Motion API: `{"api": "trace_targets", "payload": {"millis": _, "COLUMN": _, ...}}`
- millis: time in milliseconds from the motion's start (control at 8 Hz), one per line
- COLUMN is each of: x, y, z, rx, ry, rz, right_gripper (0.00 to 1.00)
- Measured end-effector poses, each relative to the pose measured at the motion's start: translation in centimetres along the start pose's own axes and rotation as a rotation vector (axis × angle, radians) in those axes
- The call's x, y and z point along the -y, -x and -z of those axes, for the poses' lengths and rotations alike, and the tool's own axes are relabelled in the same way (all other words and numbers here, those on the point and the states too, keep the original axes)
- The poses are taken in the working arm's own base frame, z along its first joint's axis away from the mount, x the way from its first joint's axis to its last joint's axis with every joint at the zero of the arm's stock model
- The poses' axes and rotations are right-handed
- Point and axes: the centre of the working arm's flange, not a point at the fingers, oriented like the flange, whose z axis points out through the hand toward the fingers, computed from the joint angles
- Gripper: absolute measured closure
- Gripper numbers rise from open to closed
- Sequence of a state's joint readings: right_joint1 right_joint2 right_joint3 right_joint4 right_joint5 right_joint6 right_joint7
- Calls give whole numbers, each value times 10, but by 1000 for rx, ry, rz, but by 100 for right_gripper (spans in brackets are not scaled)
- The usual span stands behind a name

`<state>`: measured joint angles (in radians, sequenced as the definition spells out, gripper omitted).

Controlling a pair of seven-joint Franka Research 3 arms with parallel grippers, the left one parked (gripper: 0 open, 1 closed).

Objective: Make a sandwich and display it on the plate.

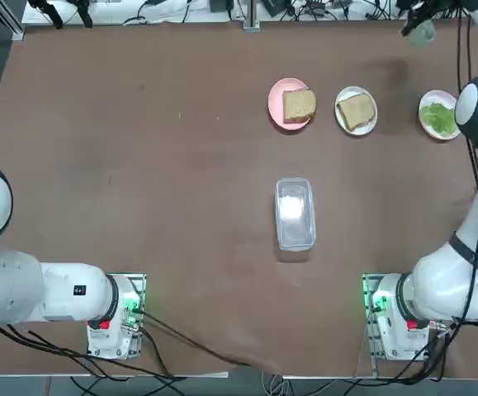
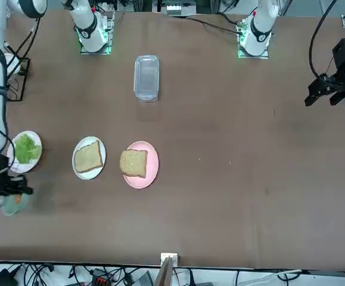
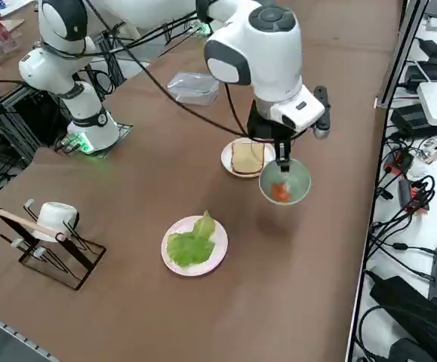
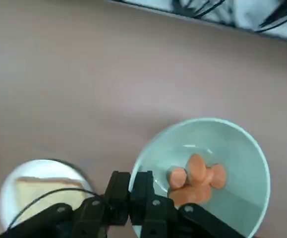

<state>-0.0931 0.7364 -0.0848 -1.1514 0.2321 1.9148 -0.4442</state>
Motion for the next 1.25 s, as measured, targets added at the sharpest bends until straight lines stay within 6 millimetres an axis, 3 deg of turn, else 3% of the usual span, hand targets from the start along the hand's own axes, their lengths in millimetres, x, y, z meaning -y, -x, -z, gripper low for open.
{"api": "trace_targets", "payload": {"millis": 250, "x": 49, "y": -9, "z": -26, "rx": 23, "ry": -100, "rz": -141, "right_gripper": 97}}
{"api": "trace_targets", "payload": {"millis": 500, "x": 77, "y": -8, "z": -40, "rx": 64, "ry": -214, "rz": -258, "right_gripper": 97}}
{"api": "trace_targets", "payload": {"millis": 875, "x": 87, "y": 2, "z": -55, "rx": 121, "ry": -431, "rz": -366, "right_gripper": 97}}
{"api": "trace_targets", "payload": {"millis": 1250, "x": 88, "y": 29, "z": -80, "rx": 215, "ry": -539, "rz": -427, "right_gripper": 97}}
